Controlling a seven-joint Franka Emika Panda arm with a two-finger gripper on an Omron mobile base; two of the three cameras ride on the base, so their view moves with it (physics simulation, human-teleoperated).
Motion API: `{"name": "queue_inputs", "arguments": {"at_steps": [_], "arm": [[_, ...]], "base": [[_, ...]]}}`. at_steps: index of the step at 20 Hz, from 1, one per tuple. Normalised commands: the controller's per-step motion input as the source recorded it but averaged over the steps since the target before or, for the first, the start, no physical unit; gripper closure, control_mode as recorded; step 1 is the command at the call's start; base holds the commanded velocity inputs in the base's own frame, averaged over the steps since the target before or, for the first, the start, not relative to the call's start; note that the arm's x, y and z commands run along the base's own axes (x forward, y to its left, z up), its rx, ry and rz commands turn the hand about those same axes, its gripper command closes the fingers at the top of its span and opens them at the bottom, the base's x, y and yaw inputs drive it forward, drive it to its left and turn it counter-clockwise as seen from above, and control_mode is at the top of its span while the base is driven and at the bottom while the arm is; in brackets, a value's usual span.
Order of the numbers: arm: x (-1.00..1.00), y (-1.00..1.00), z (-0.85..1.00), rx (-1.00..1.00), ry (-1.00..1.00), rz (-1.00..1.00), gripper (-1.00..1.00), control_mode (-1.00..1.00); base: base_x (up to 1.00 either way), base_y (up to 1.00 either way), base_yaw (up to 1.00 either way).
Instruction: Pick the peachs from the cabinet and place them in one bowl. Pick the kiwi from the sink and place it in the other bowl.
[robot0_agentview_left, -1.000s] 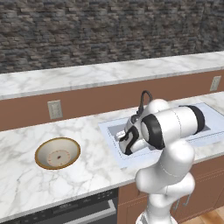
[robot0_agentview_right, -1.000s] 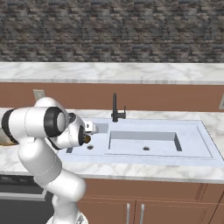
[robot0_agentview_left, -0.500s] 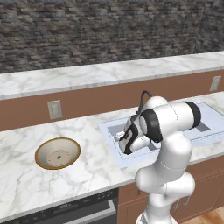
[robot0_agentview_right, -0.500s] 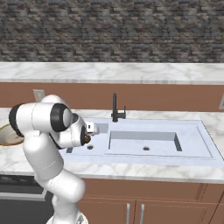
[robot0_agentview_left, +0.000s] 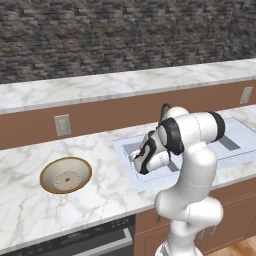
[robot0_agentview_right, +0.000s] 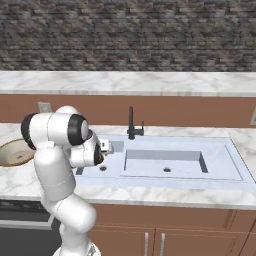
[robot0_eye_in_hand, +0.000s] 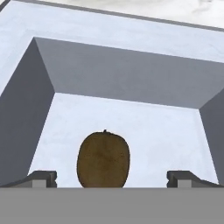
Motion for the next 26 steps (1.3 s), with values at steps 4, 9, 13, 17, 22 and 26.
{"name": "queue_inputs", "arguments": {"at_steps": [4,9,13,17,22,26], "arm": [[0.11,0.03,-0.13,0.0,-0.02,0.0,-1.0,-1.0],[0.01,0.0,0.0,0.0,0.0,0.0,-1.0,-1.0],[0.11,0.0,-0.11,0.0,0.0,0.0,-1.0,-1.0],[0.1,0.0,-0.21,0.0,0.0,0.0,-1.0,-1.0],[0.02,0.0,-0.25,0.0,0.0,0.0,-1.0,-1.0],[0.01,-0.01,-0.36,0.0,0.0,0.0,-1.0,-1.0]], "base": [[0.0,0.0,0.0],[0.0,0.0,0.0],[0.0,0.0,0.0],[0.0,0.0,0.0],[0.0,0.0,0.0],[0.0,0.0,0.0]]}}
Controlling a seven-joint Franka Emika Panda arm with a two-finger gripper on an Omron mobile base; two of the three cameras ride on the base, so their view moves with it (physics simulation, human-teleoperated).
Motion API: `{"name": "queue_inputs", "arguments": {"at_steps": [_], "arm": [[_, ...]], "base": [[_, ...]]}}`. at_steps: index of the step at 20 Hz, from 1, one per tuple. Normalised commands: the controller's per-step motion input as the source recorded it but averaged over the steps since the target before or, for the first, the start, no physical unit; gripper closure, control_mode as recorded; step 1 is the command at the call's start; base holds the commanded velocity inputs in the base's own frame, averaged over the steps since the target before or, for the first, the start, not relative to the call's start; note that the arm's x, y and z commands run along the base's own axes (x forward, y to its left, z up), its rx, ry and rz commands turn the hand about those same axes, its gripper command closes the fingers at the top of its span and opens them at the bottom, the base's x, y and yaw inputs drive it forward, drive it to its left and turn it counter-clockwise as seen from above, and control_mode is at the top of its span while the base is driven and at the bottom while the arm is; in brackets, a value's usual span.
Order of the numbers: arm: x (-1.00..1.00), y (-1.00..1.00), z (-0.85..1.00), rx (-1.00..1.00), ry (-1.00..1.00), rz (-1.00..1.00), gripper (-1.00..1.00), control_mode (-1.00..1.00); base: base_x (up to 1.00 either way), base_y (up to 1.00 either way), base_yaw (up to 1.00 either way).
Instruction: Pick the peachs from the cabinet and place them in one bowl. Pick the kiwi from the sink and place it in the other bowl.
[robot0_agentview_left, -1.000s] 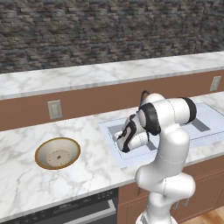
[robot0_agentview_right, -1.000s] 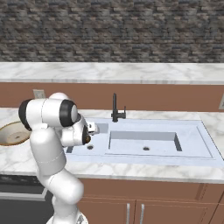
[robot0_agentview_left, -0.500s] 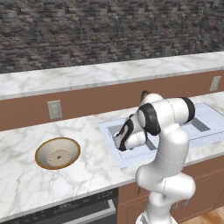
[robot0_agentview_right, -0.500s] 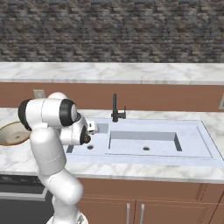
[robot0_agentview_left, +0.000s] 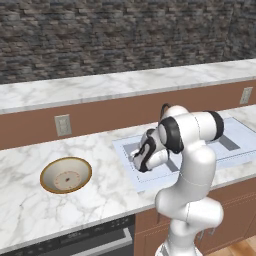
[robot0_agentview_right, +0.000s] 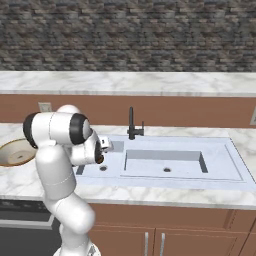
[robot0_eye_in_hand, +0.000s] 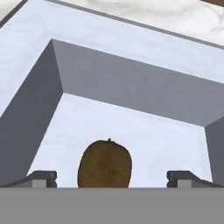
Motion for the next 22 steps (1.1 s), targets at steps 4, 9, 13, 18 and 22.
{"name": "queue_inputs", "arguments": {"at_steps": [4,9,13,18,22], "arm": [[0.0,-0.17,-0.25,0.0,-0.01,0.0,-1.0,-1.0],[0.0,-0.28,-0.06,0.03,0.0,-0.02,-1.0,-1.0],[0.02,-0.19,-0.03,0.02,0.0,0.0,-1.0,-1.0],[0.04,-0.32,0.0,0.09,0.0,-0.02,-1.0,-1.0],[0.1,-0.14,0.0,0.04,0.0,0.0,-1.0,-1.0]], "base": [[0.0,0.0,0.0],[0.0,0.0,0.0],[0.0,0.0,0.0],[0.0,0.0,0.0],[0.0,0.0,0.0]]}}
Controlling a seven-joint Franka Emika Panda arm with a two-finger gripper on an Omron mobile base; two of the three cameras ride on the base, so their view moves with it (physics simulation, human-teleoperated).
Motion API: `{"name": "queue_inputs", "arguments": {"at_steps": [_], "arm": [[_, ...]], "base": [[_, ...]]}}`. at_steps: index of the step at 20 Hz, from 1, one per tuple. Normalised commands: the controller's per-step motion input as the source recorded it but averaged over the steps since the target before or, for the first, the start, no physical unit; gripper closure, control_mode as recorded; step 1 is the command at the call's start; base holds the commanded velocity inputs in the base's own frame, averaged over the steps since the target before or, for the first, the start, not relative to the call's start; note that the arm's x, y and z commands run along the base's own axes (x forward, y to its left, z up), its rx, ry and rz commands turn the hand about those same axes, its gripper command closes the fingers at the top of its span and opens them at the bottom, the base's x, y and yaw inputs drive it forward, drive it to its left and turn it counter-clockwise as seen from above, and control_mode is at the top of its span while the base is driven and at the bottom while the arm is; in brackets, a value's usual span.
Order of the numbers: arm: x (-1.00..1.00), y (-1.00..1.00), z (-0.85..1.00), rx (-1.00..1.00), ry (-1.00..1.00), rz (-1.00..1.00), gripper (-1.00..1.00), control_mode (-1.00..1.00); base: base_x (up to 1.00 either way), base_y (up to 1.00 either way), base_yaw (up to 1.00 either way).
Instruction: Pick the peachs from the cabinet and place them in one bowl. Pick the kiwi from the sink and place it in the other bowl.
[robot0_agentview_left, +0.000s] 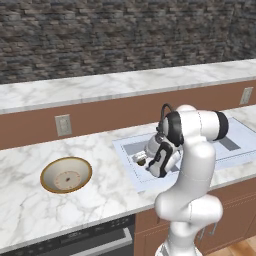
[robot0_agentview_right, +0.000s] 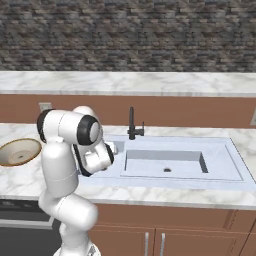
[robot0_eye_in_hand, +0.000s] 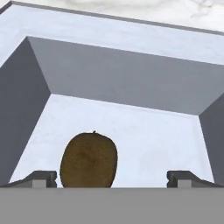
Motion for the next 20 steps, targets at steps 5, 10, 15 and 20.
{"name": "queue_inputs", "arguments": {"at_steps": [5,10,15,20], "arm": [[0.17,0.01,-0.01,0.0,0.0,-0.01,-1.0,-1.0],[0.24,0.12,-0.14,-0.01,0.0,-0.03,-1.0,-1.0],[0.11,0.05,-0.25,-0.01,0.0,-0.03,-1.0,-1.0],[-0.02,0.0,-0.32,-0.01,0.02,-0.01,-1.0,-1.0]], "base": [[0.0,0.0,0.0],[0.0,0.0,0.0],[0.0,0.0,0.0],[0.0,0.0,0.0]]}}
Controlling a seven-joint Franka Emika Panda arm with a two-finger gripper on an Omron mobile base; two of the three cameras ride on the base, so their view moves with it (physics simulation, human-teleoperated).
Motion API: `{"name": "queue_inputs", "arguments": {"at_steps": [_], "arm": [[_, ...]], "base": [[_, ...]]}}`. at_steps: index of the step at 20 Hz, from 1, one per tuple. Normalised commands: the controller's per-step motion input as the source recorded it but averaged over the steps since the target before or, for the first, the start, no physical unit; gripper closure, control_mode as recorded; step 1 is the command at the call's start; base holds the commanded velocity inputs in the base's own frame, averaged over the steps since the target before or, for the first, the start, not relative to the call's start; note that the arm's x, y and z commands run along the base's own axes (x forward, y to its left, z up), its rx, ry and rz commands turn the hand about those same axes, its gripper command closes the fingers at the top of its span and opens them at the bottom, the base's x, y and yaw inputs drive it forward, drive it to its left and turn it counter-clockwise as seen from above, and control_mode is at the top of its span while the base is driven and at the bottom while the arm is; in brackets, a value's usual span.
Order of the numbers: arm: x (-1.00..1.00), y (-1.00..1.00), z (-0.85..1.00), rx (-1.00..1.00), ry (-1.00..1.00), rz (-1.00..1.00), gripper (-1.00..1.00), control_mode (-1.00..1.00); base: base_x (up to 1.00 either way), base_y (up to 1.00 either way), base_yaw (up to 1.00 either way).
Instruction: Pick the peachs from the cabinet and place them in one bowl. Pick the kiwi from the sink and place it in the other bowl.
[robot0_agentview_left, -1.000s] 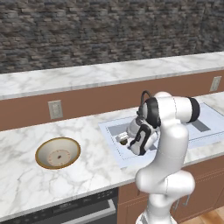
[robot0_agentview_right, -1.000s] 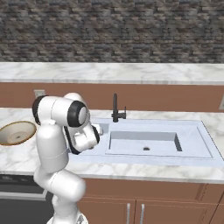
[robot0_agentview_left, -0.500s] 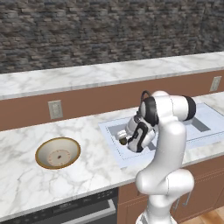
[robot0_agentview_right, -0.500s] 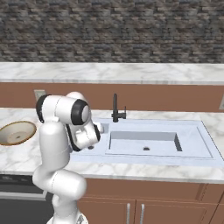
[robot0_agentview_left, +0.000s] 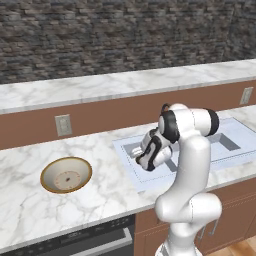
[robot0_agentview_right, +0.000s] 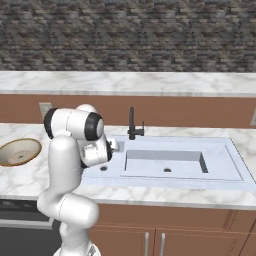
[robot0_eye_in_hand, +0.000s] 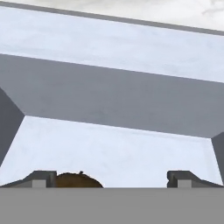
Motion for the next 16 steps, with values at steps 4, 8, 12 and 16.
{"name": "queue_inputs", "arguments": {"at_steps": [4,8,12,16], "arm": [[-0.13,0.0,-0.31,0.0,0.02,0.0,-1.0,-1.0],[-0.29,-0.01,-0.38,0.0,0.05,0.0,-1.0,-1.0],[-0.46,0.0,-0.17,0.01,0.01,0.0,-1.0,-1.0],[-0.65,-0.01,0.0,0.07,-0.08,-0.01,-1.0,-1.0]], "base": [[0.0,0.0,0.0],[0.0,0.0,0.0],[0.0,0.0,0.0],[0.0,0.0,0.0]]}}
